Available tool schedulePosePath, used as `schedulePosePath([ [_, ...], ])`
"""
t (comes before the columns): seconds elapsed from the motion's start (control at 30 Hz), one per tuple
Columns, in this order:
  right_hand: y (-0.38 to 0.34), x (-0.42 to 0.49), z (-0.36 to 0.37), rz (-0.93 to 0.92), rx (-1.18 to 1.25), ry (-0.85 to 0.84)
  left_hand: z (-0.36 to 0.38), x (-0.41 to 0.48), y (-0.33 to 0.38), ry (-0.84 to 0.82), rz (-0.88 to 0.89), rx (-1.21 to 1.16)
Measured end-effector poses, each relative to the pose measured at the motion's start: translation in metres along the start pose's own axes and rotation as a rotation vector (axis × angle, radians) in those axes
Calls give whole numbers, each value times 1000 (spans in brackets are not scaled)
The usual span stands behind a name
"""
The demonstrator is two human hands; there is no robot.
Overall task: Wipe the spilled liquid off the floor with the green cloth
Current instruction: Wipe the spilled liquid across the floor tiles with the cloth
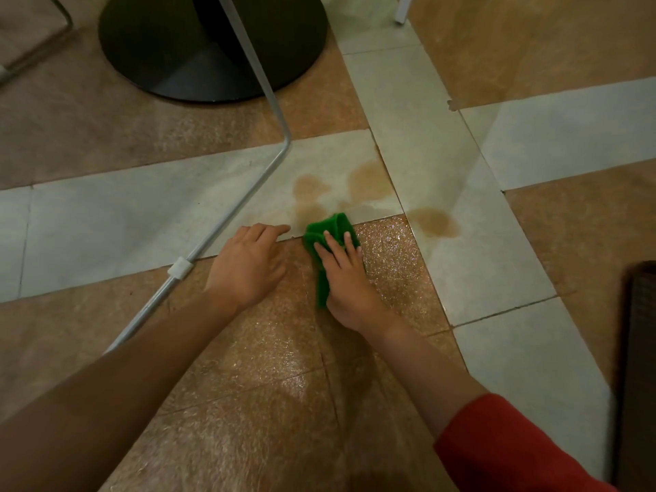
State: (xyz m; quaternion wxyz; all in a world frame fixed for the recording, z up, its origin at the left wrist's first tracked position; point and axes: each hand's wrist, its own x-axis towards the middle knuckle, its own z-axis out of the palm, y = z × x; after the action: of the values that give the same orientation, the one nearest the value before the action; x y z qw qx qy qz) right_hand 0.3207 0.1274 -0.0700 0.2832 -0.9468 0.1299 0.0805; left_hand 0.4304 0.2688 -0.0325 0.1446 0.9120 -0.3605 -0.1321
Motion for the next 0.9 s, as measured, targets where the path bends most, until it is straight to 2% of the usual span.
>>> schedulePosePath([
  [0.13, 15, -29, 3, -170, -3, -91, 0, -5, -2, -9, -12, -13],
  [0.3, 2, -12, 3, 78, -12, -22, -3, -11, -9, -24, -25, -6],
  [0.37, -10, 1, 7, 119, -14, 1, -5, -14, -11, -32, -26, -25],
  [0.6, -14, -36, 19, -212, -57, -117, -10, -24, -24, -23, -58, -62],
  [0.8, -36, 23, 12, 28, -41, -100, -9, -33, -32, -42, -67, -32],
  [0.9, -50, 22, 19, -12, -50, -79, -14, -33, -32, -32, -48, -23],
])
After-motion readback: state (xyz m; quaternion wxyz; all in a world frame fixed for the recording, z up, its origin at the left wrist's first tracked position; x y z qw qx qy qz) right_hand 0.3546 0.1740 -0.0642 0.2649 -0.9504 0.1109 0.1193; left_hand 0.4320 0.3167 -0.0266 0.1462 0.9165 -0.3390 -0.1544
